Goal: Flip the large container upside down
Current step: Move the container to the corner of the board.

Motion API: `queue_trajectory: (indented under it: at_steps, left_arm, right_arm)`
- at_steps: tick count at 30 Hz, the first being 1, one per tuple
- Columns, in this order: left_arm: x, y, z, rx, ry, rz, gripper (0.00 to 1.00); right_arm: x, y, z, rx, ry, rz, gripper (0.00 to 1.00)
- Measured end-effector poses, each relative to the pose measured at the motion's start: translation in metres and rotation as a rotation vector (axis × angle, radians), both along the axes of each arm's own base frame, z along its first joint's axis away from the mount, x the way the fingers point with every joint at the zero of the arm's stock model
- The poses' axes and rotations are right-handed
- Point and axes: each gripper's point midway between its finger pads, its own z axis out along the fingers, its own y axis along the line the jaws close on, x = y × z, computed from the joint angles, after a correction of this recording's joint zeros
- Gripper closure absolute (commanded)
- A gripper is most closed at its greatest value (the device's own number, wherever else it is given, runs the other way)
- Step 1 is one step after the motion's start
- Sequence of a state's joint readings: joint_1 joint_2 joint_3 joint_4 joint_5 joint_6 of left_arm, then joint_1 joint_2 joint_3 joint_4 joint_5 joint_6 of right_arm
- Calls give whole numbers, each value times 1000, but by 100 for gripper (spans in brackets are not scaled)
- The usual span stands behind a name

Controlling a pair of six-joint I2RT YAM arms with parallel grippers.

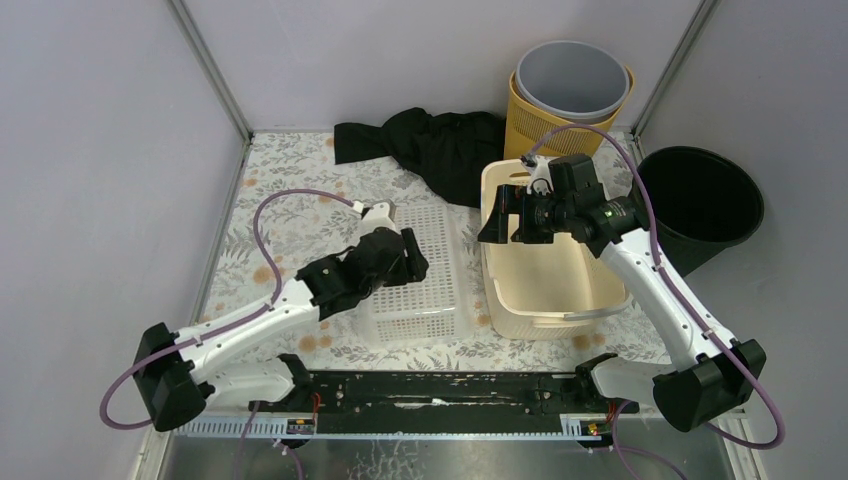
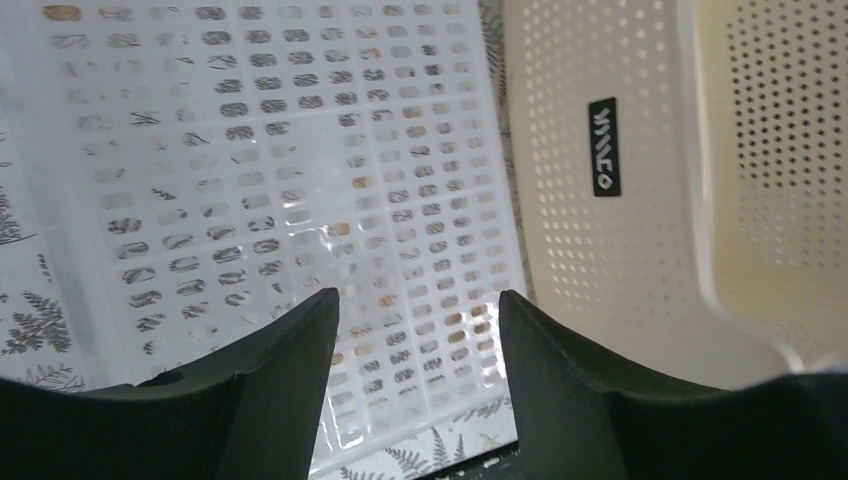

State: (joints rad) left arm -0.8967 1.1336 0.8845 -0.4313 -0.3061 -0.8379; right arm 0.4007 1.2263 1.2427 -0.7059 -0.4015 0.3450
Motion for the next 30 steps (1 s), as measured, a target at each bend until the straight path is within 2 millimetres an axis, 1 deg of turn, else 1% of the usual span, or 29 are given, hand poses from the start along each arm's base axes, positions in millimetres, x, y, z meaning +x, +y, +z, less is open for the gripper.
queue_trajectory:
  at_steps: [3, 11, 14, 17, 21, 25, 27, 30]
  left_arm:
    - [5, 4, -10, 35, 11, 41, 34]
    - [15, 10, -53, 147, 77, 126, 34]
    - [24, 10, -56, 165, 70, 170, 34]
    - [29, 10, -57, 169, 67, 200, 34]
    - [36, 17, -55, 148, 69, 242, 34]
    - [48, 42, -55, 131, 74, 319, 33]
    - [54, 61, -55, 126, 73, 370, 34]
    - [60, 84, -56, 116, 75, 428, 34]
  right_arm:
    - [0, 0, 0, 0, 0, 0, 4]
    - [0, 0, -1, -2, 3, 0, 5]
    - [0, 0, -1, -1, 3, 0, 6]
    - [0, 0, 0, -1, 4, 1, 7]
    - [0, 2, 7, 6, -6, 5, 9]
    - [-1, 7, 16, 24, -22, 16, 11]
    - [-2, 11, 18, 31, -24, 26, 11]
    - [-8, 22, 20, 36, -24, 55, 11]
